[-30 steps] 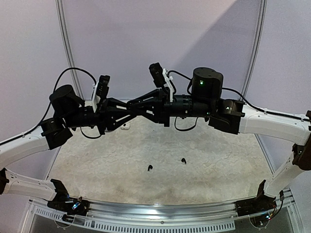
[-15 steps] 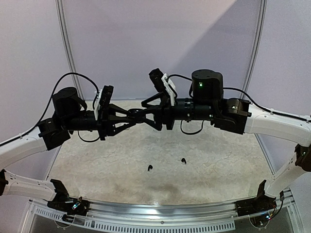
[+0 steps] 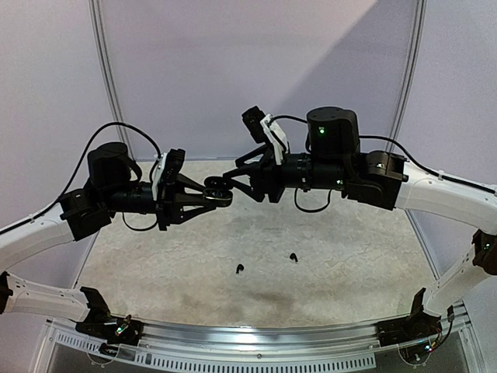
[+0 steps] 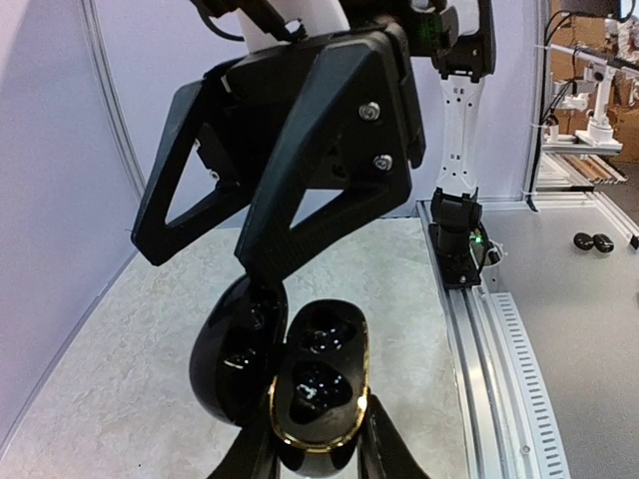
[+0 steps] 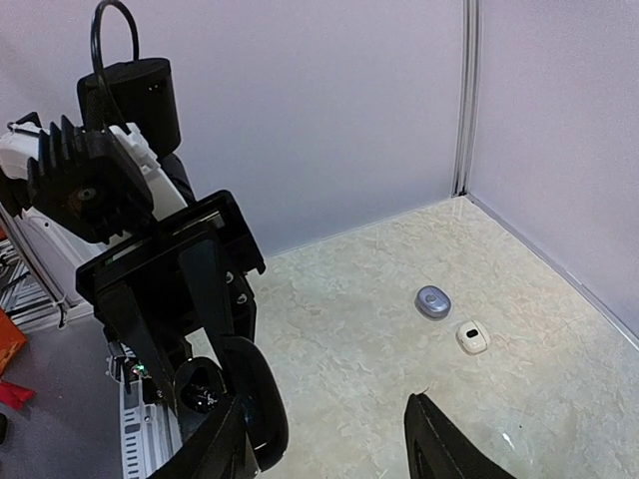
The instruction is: Insert the wireless bluetooth earbuds into the charging case
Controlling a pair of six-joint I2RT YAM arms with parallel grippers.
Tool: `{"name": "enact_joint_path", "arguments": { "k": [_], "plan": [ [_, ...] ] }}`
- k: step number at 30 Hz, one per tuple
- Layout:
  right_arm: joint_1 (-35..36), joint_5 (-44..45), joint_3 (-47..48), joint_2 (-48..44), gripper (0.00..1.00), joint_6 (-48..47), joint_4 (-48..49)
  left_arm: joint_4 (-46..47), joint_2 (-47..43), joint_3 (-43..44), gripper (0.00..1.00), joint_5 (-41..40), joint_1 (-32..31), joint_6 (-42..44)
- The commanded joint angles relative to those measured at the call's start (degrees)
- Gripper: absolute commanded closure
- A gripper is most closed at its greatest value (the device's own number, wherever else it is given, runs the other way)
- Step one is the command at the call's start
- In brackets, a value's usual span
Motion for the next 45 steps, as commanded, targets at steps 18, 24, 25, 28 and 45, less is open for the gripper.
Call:
{"name": "enact_joint_path", "arguments": {
  "k": [18, 24, 25, 28, 45],
  "plan": [
    [-4.9, -10.7, 9.1, 6.2, 0.41, 3.7, -6.6, 9.2, 2.0, -6.6, 1.00, -6.6, 0.0, -12.0],
    [-10.5, -2.3, 10.8, 6.7, 0.37, 10.5, -11.6, 12.6, 3.7, -8.5, 1.00, -7.2, 1.5, -13.8],
    [-11.9, 1.6, 10.4, 6.6, 0.37, 13.4, -14.3, 12.7, 3.7, -8.8, 1.00, -7.5, 1.8, -13.7],
    [-16.3, 7.4, 6.9, 7.0, 0.38, 20.7, -23.1, 13.0, 3.2, -10.0, 1.00, -8.1, 2.0, -12.7],
    [-15.8, 6.2, 10.9, 31.5, 0.45, 15.2, -49.3, 10.8, 1.8, -11.9, 1.00, -8.2, 3.0, -8.8]
  ]
}}
